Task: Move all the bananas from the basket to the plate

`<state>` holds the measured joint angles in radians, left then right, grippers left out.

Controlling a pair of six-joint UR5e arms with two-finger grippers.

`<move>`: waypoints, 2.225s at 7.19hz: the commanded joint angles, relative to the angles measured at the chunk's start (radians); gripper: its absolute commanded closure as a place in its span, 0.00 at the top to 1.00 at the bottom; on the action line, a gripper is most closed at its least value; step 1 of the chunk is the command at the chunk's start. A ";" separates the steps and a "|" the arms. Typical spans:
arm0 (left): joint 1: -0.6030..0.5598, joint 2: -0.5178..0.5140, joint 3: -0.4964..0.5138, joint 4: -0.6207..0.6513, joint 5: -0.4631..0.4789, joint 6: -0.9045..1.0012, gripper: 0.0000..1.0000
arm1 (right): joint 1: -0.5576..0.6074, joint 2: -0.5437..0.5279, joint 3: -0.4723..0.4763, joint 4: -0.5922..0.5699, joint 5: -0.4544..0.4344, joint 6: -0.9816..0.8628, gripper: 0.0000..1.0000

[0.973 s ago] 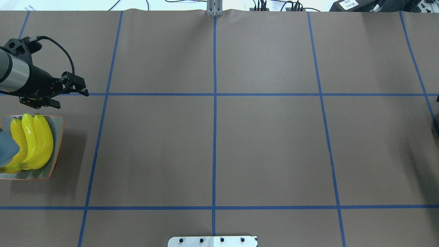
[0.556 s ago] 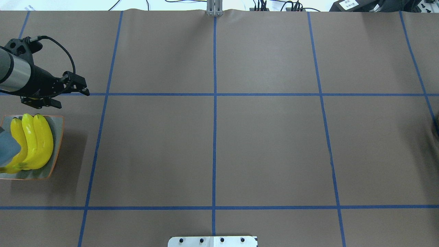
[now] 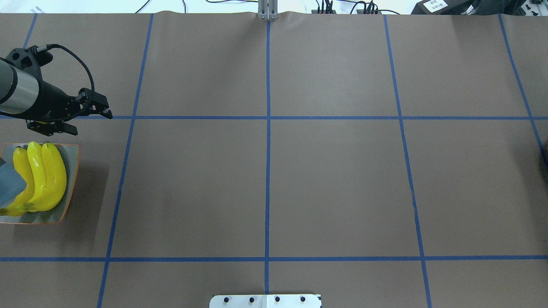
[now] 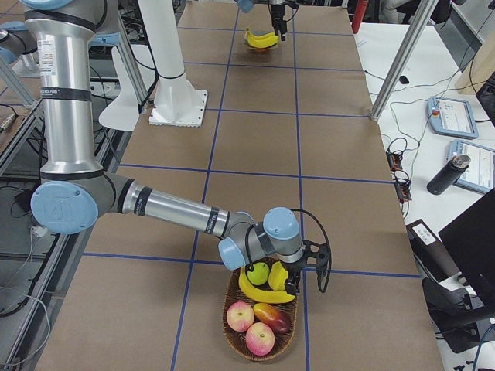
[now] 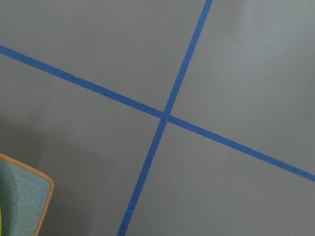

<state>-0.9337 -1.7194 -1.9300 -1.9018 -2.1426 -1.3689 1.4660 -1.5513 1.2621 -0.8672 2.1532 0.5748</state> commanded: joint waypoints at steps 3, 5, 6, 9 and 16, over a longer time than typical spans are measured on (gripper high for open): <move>0.003 0.001 0.006 -0.005 0.001 -0.007 1.00 | 0.019 0.109 -0.035 -0.338 0.045 -0.332 0.89; 0.003 0.001 0.006 -0.005 0.003 -0.006 1.00 | 0.019 0.137 -0.113 -0.369 0.100 -0.368 0.89; 0.003 0.000 0.005 -0.005 0.003 -0.006 1.00 | 0.019 0.149 -0.133 -0.410 0.131 -0.371 0.89; 0.004 0.000 0.003 -0.013 0.004 -0.006 1.00 | 0.030 0.149 -0.187 -0.415 0.158 -0.374 0.87; 0.004 -0.011 -0.007 -0.013 0.010 -0.007 1.00 | 0.053 0.214 -0.248 -0.487 0.206 -0.374 0.84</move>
<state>-0.9296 -1.7301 -1.9327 -1.9144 -2.1325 -1.3742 1.5176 -1.3414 1.0239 -1.3465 2.3487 0.2035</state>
